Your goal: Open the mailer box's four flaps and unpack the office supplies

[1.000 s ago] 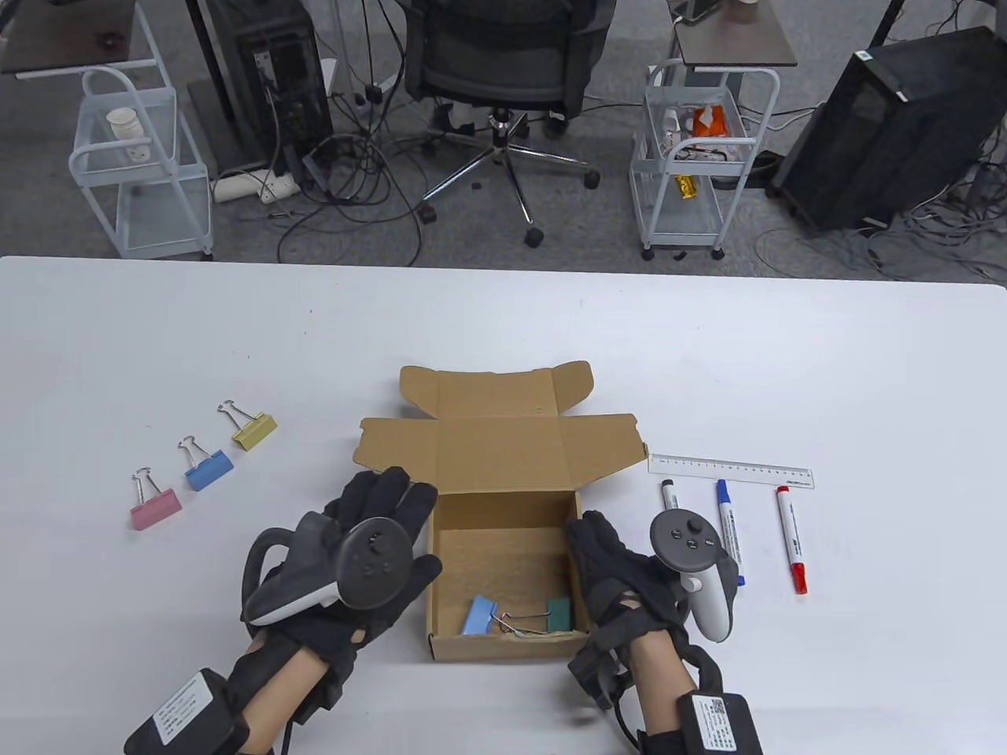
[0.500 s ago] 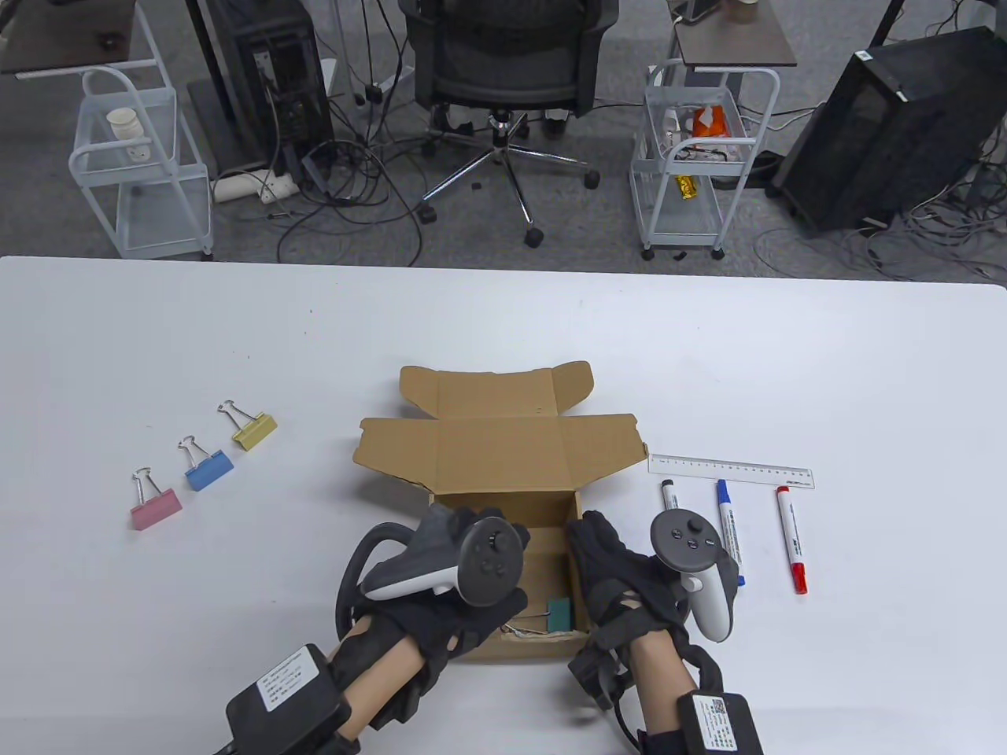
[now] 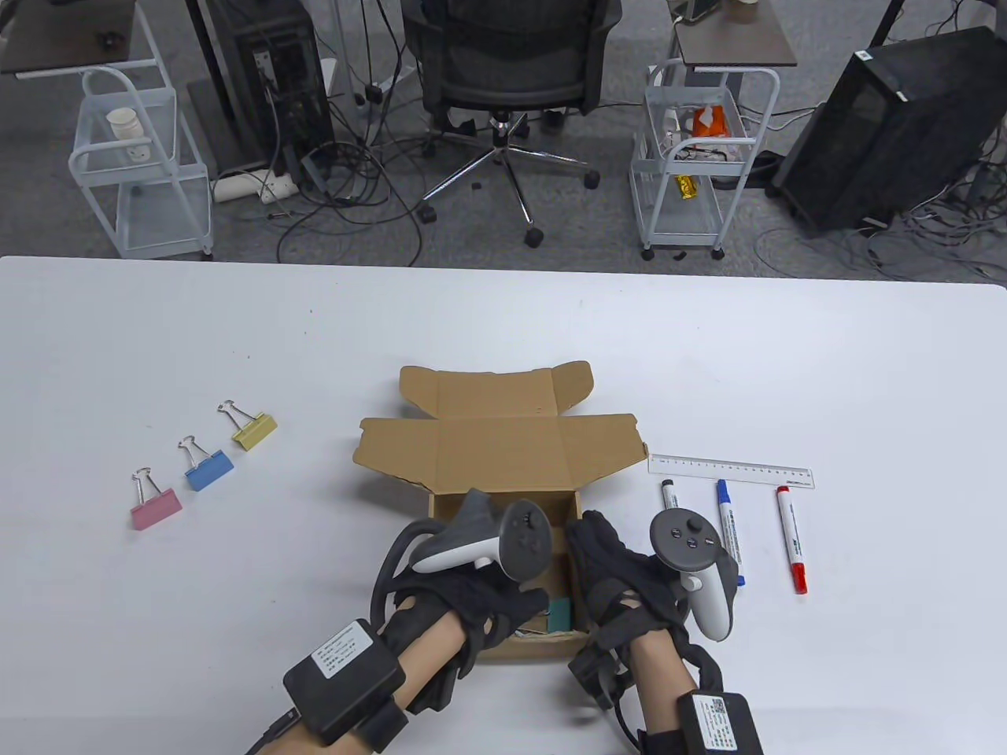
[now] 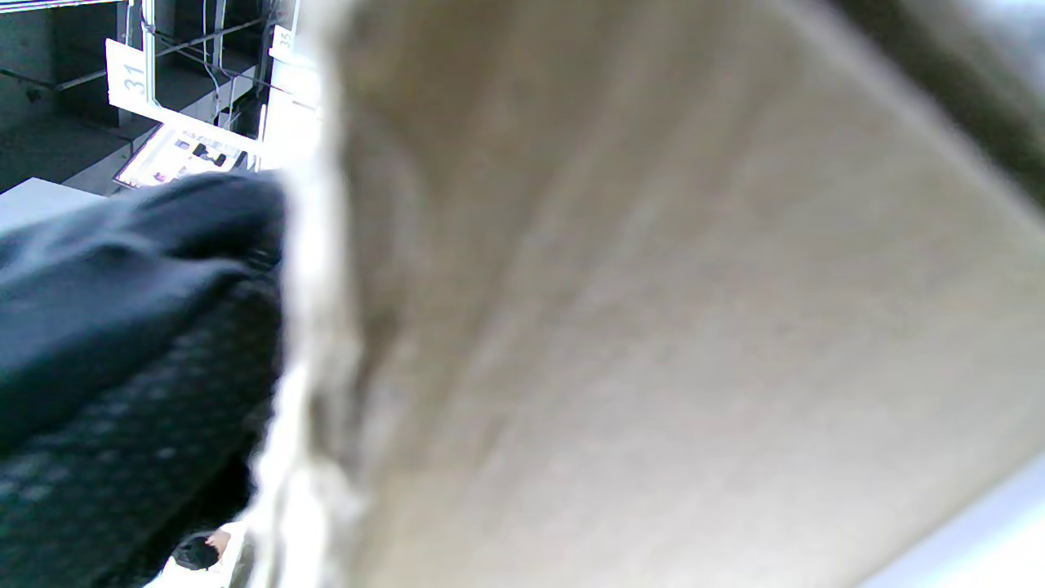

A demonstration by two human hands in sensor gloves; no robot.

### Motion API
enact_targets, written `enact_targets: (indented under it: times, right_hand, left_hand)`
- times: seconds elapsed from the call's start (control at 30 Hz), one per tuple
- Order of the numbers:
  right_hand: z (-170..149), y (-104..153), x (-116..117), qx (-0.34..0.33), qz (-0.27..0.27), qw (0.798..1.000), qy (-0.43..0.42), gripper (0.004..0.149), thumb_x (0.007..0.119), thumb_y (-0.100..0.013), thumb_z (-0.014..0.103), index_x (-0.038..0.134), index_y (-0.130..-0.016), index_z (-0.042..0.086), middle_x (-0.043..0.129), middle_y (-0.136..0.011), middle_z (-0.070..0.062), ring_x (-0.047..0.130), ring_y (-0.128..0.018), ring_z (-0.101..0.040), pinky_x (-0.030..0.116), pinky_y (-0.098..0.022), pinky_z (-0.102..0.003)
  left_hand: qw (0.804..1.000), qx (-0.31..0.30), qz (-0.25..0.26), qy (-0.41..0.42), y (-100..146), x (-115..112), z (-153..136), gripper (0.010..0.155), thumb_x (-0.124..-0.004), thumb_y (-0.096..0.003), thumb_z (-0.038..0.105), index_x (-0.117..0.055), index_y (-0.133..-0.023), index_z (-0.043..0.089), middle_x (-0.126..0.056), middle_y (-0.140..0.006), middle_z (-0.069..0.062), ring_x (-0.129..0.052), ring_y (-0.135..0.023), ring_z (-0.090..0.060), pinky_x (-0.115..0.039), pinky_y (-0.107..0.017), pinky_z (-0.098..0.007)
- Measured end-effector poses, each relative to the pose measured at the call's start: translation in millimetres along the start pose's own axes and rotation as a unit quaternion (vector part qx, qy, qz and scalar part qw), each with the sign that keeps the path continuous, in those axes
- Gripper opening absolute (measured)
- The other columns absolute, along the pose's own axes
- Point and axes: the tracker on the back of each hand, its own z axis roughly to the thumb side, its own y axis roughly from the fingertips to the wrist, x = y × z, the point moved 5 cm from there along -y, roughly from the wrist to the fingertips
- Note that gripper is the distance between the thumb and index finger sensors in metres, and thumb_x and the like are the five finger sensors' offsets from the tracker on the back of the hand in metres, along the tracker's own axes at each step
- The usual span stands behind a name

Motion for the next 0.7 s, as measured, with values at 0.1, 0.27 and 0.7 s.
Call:
enact_targets:
  times: [0.1,0.27,0.7]
  right_hand:
    - [0,0,0,0.0,0.0,1.0,0.0,0.076,0.046,-0.065,0.048,0.03,-0.113,-0.009,0.04,-0.119,-0.04,0.049,-0.102,-0.065,0.05,-0.071,-0.071]
    - [0,0,0,0.0,0.0,1.0,0.0,0.076,0.046,-0.065,0.048,0.03,-0.113,-0.009,0.04,-0.119,-0.04,0.049,-0.102,-0.065,0.05,-0.071,-0.071]
    - [0,-1,0,-0.001,0.002,1.0,0.001,0.076,0.045,-0.065,0.047,0.029,-0.113,-0.009,0.04,-0.119,-0.04,0.049,-0.102,-0.065,0.049,-0.071,-0.072]
  left_hand:
    - [1.0,0.008,-0.016,-0.002,-7,-6,-1,0.074,-0.063,-0.0587,0.052,-0.039,-0.117,0.012,-0.041,-0.123,-0.025,-0.053,-0.108,-0.059,-0.065,-0.074,-0.057]
    - [0.995,0.046,-0.082,0.033,-19,-20,-11,0.075,-0.063,-0.0583,0.051,-0.041,-0.116,0.009,-0.043,-0.121,-0.03,-0.057,-0.104,-0.065,-0.068,-0.071,-0.059]
    - [0.988,0.072,-0.131,0.044,-38,-34,-15,0.073,-0.06,-0.0568,0.051,-0.051,-0.114,0.008,-0.053,-0.117,-0.033,-0.07,-0.1,-0.062,-0.072,-0.068,-0.058]
